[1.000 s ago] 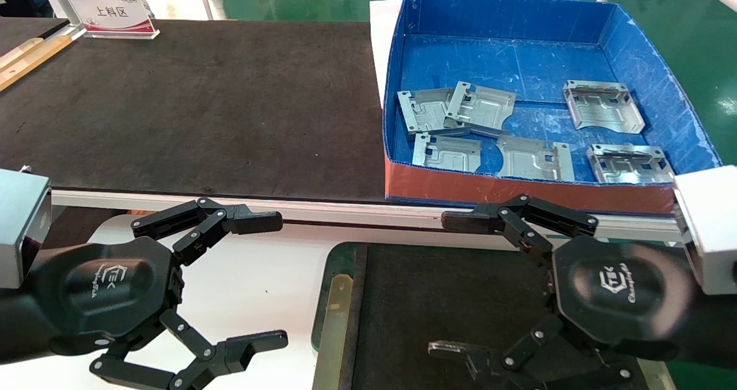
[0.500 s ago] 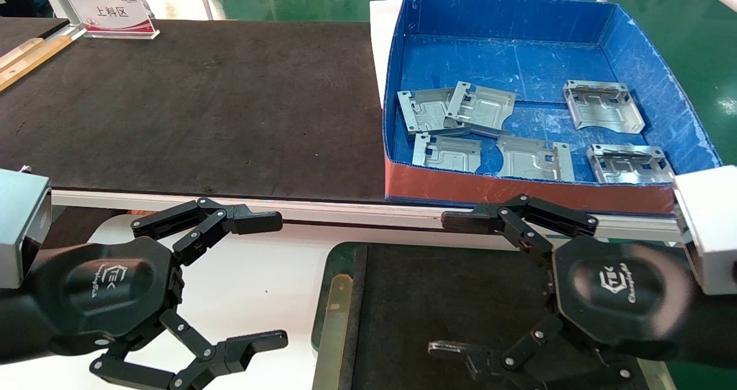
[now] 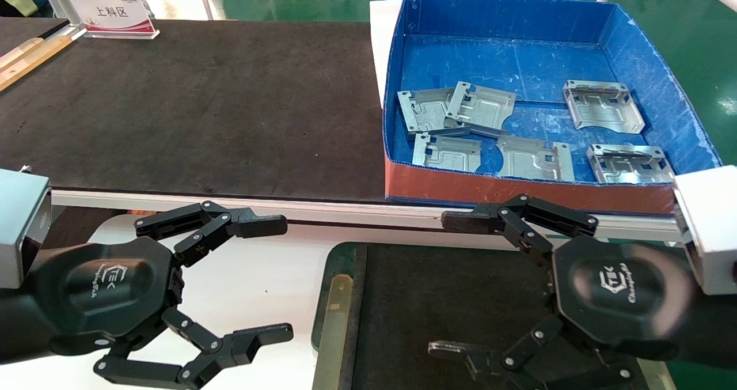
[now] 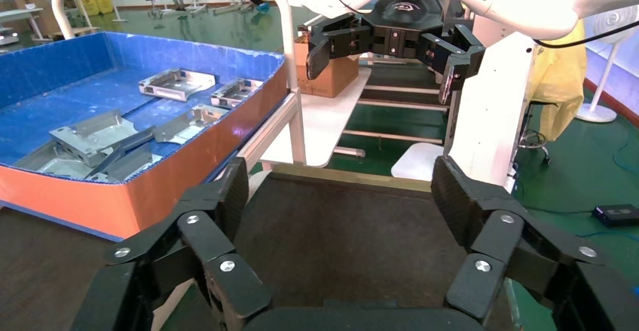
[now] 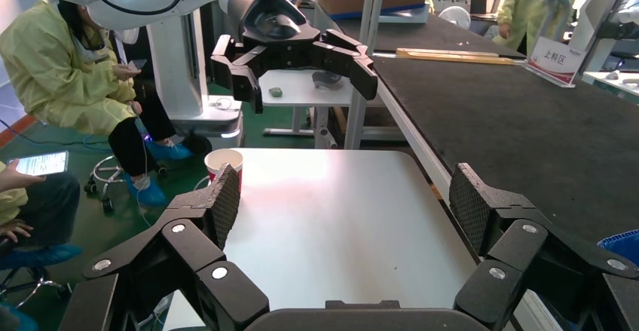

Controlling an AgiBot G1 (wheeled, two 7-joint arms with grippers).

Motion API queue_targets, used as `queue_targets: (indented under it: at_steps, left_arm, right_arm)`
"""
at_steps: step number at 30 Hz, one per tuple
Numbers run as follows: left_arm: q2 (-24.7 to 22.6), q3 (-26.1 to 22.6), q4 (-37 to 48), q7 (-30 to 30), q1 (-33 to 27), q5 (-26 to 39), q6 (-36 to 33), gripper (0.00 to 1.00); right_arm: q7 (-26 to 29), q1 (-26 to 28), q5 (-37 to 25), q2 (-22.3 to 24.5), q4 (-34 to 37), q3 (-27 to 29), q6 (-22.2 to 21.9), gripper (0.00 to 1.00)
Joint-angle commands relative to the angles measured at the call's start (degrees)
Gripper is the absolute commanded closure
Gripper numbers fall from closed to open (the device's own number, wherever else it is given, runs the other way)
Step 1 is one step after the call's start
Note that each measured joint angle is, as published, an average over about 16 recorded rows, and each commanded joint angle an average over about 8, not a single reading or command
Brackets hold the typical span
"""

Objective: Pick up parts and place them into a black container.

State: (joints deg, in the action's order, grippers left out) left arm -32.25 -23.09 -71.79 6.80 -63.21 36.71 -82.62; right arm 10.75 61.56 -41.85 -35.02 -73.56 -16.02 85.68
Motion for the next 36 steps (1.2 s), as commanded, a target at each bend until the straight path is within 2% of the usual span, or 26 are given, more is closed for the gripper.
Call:
queue_targets:
  at_steps: [1,36]
  left_arm:
    - [0.0,0.0,0.0,0.0,0.0,0.0,0.0,1.0]
    - [0.0,0.0,0.0,0.0,0.0,0.0,0.0,1.0]
  right_arm:
    - [0.0,0.0,0.0,0.0,0.0,0.0,0.0,0.0]
    - [0.0,0.0,0.0,0.0,0.0,0.0,0.0,0.0]
